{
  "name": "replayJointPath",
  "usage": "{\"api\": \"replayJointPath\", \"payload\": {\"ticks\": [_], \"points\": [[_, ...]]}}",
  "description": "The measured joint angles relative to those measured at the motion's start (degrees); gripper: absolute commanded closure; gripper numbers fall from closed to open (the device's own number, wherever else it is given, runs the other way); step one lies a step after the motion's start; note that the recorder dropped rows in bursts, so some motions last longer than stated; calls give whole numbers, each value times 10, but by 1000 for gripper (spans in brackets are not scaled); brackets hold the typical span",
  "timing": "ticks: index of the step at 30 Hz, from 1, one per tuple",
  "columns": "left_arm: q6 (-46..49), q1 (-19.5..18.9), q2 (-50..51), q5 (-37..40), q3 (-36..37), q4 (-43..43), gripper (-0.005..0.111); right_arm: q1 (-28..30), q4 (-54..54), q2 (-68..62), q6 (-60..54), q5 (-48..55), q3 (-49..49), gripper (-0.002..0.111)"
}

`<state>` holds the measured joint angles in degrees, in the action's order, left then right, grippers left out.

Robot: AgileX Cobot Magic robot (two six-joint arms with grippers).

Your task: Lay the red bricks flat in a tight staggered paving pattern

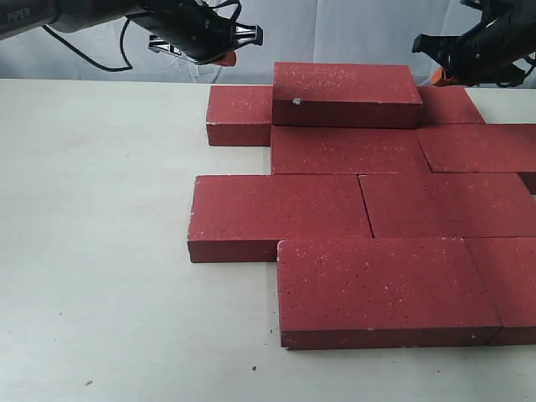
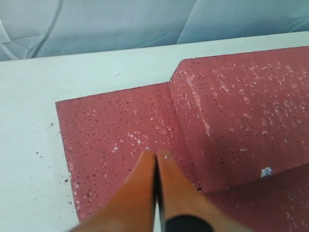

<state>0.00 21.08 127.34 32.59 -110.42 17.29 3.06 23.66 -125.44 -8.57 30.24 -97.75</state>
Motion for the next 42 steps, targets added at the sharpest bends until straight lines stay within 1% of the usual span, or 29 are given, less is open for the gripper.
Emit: {"api": "replayJointPath", "payload": {"ticks": [8, 12, 17, 20, 24, 30, 33, 37, 40, 42], "points": [[0, 0, 0, 0, 0, -23, 107, 0, 17, -32, -3, -37, 0, 109], [0, 0, 0, 0, 0, -26, 107, -9, 43, -41, -45, -33, 0, 109], [0, -16, 0, 0, 0, -26, 107, -38, 106, -43, -132, 1, -11, 109], [0, -28, 0, 0, 0, -26, 107, -55, 129, -43, -163, 35, -22, 109], [0, -45, 1, -2, 0, -26, 107, -64, 137, -43, -172, 61, -38, 109], [-22, -71, 22, -12, -2, -16, 107, -60, 139, -43, -162, 53, -44, 109], [-23, -80, 42, -27, -2, 2, 107, -60, 139, -43, -149, 40, -44, 109], [-20, -83, 68, -66, -3, 55, 107, -60, 139, -43, -144, 22, -44, 109], [15, -83, 89, -79, -11, 123, 107, -60, 126, -43, -131, 12, -44, 109], [62, -83, 101, -80, -21, 182, 107, -60, 116, -43, -119, 9, -44, 109]]}}
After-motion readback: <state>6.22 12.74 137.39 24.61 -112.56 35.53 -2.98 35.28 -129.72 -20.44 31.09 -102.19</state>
